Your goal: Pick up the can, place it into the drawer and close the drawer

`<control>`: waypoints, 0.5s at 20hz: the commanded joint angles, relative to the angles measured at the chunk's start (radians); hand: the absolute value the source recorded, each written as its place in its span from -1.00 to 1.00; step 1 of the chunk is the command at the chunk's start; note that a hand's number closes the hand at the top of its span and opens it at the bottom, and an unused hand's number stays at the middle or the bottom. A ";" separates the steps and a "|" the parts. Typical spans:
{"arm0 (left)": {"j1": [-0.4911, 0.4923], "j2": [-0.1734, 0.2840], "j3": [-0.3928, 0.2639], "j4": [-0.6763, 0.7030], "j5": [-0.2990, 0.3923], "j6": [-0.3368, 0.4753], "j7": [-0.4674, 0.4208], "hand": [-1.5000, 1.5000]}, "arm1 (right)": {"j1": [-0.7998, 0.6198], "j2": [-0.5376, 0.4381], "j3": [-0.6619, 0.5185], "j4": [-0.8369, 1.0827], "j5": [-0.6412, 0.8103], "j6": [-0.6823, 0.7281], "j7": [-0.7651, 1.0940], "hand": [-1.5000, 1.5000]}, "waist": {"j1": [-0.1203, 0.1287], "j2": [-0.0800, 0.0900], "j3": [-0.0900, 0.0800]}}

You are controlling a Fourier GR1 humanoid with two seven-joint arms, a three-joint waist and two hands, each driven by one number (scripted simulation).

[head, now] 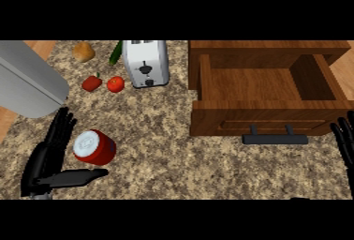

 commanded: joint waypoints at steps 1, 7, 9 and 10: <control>-0.018 0.039 0.033 0.079 0.012 -0.037 -0.055 -1.00 | 0.057 0.030 0.006 0.038 0.017 0.028 -0.090 -1.00 | -0.001 0.000 0.000; -0.059 0.057 0.059 0.195 0.002 -0.038 -0.124 -1.00 | -0.081 -0.019 -0.042 0.109 0.000 0.010 -0.033 -1.00 | 0.001 0.000 0.000; 0.003 0.016 0.036 0.219 -0.030 -0.015 -0.211 -1.00 | 0.008 0.009 -0.032 -0.008 -0.019 0.020 -0.009 -1.00 | -0.001 0.000 0.000; -0.020 0.039 0.053 0.275 -0.023 -0.033 -0.228 -1.00 | -0.050 0.025 -0.003 0.117 0.036 -0.001 -0.070 -1.00 | 0.001 0.000 0.000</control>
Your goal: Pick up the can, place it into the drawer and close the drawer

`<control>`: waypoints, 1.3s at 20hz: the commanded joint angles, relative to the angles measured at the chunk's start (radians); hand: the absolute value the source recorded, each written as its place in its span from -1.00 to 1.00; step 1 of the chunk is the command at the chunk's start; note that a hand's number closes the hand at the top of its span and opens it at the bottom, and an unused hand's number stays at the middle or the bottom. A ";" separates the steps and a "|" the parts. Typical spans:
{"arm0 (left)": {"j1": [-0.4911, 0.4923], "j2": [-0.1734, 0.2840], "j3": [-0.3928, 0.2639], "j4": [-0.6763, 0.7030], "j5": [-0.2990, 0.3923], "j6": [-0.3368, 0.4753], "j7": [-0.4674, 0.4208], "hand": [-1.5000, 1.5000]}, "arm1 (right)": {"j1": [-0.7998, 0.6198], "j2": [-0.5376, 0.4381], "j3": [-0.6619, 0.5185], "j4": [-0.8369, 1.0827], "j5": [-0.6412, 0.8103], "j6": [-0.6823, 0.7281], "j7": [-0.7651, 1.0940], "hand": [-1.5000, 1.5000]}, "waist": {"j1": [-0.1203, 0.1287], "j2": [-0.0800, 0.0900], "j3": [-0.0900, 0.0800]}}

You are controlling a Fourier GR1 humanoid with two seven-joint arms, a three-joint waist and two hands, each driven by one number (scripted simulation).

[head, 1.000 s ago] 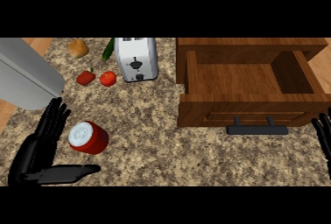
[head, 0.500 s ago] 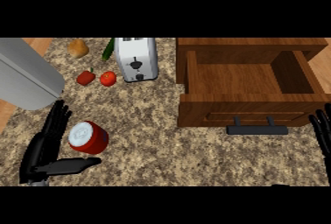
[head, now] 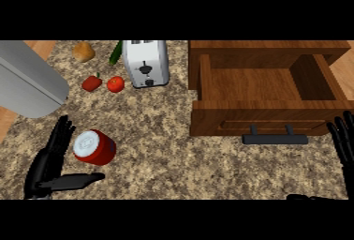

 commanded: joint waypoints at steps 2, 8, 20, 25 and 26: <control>0.014 0.020 0.023 0.063 0.003 -0.019 -0.057 -1.00 | 0.012 0.009 0.003 -0.027 0.022 -0.002 0.001 -1.00 | 0.000 0.000 0.000; -0.071 0.031 0.030 0.208 -0.006 -0.012 -0.099 -1.00 | 0.042 -0.013 -0.022 -0.151 -0.042 0.014 0.107 -1.00 | -0.005 0.000 0.000; -0.172 0.061 0.064 0.462 0.018 -0.016 -0.221 -1.00 | 0.006 0.032 0.015 -0.105 0.015 -0.003 0.060 -1.00 | -0.002 0.000 0.000; -0.185 0.040 0.031 0.409 0.015 0.019 -0.152 -1.00 | -0.019 -0.020 -0.057 -0.085 -0.048 0.019 0.087 -1.00 | -0.002 0.000 0.000; -0.177 0.087 0.058 0.476 0.033 -0.035 -0.222 -1.00 | 0.026 0.025 -0.020 -0.079 -0.005 0.016 0.034 -1.00 | -0.002 0.000 0.000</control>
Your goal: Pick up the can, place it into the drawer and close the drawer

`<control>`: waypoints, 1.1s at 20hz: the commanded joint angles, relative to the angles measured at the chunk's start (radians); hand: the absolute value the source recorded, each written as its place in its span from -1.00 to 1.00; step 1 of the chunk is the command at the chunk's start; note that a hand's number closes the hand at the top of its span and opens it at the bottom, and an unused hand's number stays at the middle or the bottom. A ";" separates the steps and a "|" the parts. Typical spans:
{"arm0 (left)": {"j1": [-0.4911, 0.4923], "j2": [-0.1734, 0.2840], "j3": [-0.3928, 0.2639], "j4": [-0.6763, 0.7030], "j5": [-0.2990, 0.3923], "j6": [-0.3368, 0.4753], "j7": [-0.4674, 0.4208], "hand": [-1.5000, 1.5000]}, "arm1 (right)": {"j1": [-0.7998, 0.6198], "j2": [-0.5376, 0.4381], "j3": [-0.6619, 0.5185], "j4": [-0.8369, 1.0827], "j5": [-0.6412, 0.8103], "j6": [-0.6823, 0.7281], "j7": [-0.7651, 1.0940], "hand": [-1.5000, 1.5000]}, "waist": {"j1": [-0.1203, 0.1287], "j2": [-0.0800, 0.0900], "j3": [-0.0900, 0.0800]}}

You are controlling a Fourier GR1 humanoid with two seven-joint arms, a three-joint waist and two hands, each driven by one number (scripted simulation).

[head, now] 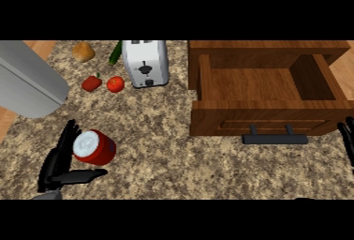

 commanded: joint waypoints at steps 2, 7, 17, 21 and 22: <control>-0.027 -0.006 -0.006 0.063 -0.006 0.021 -0.041 -1.00 | -0.041 0.022 0.052 -0.049 0.044 -0.042 0.094 -1.00 | 0.001 0.000 0.000; -0.038 -0.004 -0.019 0.021 0.020 0.012 0.019 -1.00 | 0.132 0.031 -0.001 -0.039 -0.012 0.046 -0.079 -1.00 | -0.001 -0.001 0.000; -0.147 0.013 -0.035 0.184 0.005 0.020 -0.048 -1.00 | 0.009 -0.015 -0.030 0.014 -0.033 0.042 -0.019 -1.00 | -0.001 0.000 0.000; -0.211 -0.031 -0.047 0.234 0.004 0.057 -0.050 -1.00 | 0.062 0.030 0.039 -0.096 0.006 0.005 0.043 -1.00 | -0.004 0.000 0.000; -0.127 -0.070 -0.077 0.093 0.010 0.068 -0.029 -1.00 | 0.063 0.018 -0.037 -0.009 -0.038 0.036 -0.038 -1.00 | 0.000 -0.001 0.000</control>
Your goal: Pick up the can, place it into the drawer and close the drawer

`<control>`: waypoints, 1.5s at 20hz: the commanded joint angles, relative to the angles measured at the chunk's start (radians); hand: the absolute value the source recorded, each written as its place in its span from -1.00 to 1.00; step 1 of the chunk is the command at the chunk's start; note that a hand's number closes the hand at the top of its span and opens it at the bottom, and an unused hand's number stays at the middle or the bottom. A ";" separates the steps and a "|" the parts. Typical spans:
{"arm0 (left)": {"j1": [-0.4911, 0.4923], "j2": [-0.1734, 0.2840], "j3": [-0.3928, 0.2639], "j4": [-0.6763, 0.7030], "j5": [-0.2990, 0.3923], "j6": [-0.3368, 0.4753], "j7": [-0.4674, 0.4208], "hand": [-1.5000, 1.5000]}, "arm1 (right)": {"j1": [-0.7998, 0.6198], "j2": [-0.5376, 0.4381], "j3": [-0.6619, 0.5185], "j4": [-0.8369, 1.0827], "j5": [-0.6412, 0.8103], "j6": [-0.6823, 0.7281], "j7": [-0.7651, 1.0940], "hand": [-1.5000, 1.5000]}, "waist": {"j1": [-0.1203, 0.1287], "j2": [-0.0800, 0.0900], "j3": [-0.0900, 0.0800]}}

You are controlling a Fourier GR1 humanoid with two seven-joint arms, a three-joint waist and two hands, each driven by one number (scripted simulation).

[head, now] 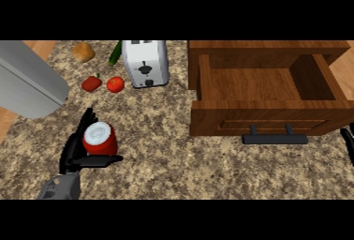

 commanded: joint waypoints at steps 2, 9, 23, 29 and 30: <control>-0.044 -0.038 -0.030 -0.023 0.005 0.014 0.038 1.00 | -0.060 -0.029 -0.037 0.000 -0.046 -0.008 0.054 -1.00 | 0.001 0.001 -0.001; -0.057 -0.010 -0.012 -0.001 0.073 -0.094 0.037 1.00 | -0.030 0.011 -0.012 0.056 0.013 -0.001 -0.044 -1.00 | 0.000 0.001 -0.001; -0.042 -0.020 0.036 -0.182 0.129 0.028 0.094 1.00 | 0.090 0.016 -0.008 -0.040 -0.041 0.035 -0.042 -1.00 | -0.002 0.001 -0.001; -0.038 -0.076 -0.074 -0.349 0.077 0.093 0.214 1.00 | 0.065 0.017 -0.022 -0.080 -0.040 0.010 0.006 -1.00 | -0.001 0.000 -0.001; -0.051 -0.102 -0.111 -0.473 0.079 0.120 0.340 1.00 | 0.111 0.017 -0.049 -0.054 -0.061 0.042 -0.059 -1.00 | 0.000 -0.003 0.000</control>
